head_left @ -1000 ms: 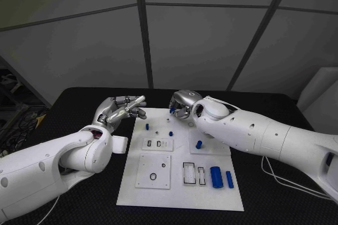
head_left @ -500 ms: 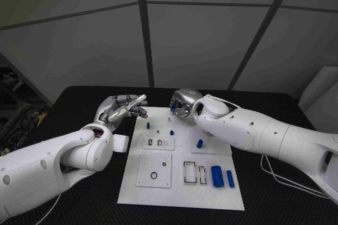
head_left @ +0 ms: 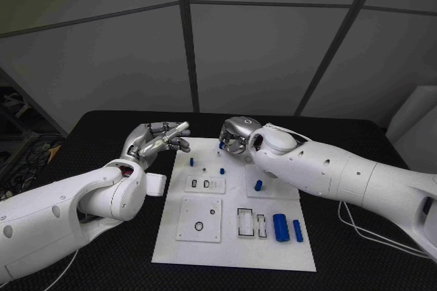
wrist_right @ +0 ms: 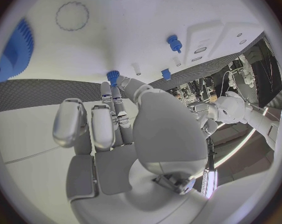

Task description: Assemble the parts on the task board

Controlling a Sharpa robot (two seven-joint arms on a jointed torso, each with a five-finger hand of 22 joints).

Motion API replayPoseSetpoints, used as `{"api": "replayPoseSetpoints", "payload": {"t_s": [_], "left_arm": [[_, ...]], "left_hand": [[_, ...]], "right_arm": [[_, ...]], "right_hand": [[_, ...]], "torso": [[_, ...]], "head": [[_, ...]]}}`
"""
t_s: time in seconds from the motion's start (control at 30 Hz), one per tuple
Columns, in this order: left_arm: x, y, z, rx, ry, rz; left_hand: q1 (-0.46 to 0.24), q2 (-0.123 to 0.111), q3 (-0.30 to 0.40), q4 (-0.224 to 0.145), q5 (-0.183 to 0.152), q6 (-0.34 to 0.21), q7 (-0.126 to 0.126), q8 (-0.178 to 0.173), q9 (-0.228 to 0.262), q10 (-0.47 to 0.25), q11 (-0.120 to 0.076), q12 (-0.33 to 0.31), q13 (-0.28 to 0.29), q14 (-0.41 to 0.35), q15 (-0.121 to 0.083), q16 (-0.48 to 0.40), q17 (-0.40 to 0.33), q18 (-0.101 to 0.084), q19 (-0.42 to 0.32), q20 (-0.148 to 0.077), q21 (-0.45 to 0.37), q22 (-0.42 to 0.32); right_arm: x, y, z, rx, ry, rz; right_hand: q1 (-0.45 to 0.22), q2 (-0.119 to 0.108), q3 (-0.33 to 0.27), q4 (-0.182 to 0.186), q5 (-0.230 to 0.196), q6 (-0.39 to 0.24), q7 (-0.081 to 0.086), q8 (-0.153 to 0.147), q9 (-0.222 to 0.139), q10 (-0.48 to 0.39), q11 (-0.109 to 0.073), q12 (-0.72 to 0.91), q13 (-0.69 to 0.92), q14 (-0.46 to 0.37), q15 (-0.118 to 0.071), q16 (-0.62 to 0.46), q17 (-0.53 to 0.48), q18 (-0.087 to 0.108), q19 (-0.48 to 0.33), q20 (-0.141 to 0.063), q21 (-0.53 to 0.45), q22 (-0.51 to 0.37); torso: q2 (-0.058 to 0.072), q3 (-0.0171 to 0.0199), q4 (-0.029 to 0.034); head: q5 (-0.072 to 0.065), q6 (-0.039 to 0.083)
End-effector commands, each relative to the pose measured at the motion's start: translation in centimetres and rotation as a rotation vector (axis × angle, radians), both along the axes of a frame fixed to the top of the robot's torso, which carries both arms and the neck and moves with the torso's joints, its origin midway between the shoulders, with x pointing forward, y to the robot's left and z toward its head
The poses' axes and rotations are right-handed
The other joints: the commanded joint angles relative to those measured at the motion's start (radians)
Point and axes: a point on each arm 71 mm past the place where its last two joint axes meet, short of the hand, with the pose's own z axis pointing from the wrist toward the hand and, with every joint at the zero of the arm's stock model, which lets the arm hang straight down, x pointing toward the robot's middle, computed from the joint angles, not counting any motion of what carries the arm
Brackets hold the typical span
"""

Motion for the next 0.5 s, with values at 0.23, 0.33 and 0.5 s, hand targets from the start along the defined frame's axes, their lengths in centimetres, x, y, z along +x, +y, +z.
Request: {"api": "replayPoseSetpoints", "payload": {"t_s": [0.23, 0.33, 0.5], "left_arm": [[0.05, -0.06, 0.13, -0.002, -0.006, -0.011], [0.06, -0.05, 0.12, -0.002, -0.005, -0.010], [0.07, -0.03, 0.10, -0.001, -0.004, -0.010]], "left_hand": [[-0.002, 0.010, 0.002, -0.006, -0.002, 0.006, 0.003, -0.007, -0.001, 0.000, 0.005, -0.007, 0.002, -0.008, -0.001, 0.006, 0.001, 0.002, -0.006, 0.000, 0.003, 0.001], [-0.002, 0.011, 0.002, -0.006, -0.002, 0.006, 0.004, -0.007, -0.001, 0.000, 0.005, -0.007, 0.002, -0.008, 0.000, 0.007, 0.002, 0.003, -0.006, 0.000, 0.004, 0.002], [-0.002, 0.012, 0.002, -0.006, -0.002, 0.006, 0.004, -0.007, -0.001, 0.000, 0.005, -0.007, 0.002, -0.008, 0.000, 0.008, 0.002, 0.003, -0.007, 0.000, 0.004, 0.002]], "right_arm": [[-0.11, 0.07, 0.18, 0.010, -0.001, 0.015], [-0.05, 0.01, 0.18, 0.013, -0.001, 0.010], [0.06, -0.19, 0.23, 0.021, -0.010, -0.003]], "right_hand": [[-0.006, 0.001, 0.002, 0.004, 0.000, 0.007, -0.003, 0.006, 0.002, 0.009, -0.003, 0.004, 0.002, 0.039, 0.003, 0.004, -0.002, -0.011, -0.003, 0.001, 0.006, 0.000], [-0.021, -0.016, -0.009, 0.012, -0.034, -0.041, 0.007, -0.003, -0.008, -0.046, 0.009, -0.005, -0.008, 0.031, 0.014, -0.013, -0.029, -0.003, -0.027, 0.005, -0.019, -0.045], [-0.009, -0.022, -0.081, 0.016, -0.091, -0.170, 0.007, 0.000, -0.009, -0.211, 0.033, 0.003, -0.015, -0.001, 0.029, -0.086, -0.136, 0.024, -0.101, 0.023, -0.113, -0.194]], "torso": [[0.001, -0.0005, 0.0009], [0.001, -0.0008, 0.0009], [0.001, -0.0010, 0.0010]], "head": [[0.000, 0.001], [0.000, 0.001], [-0.002, 0.000]]}}
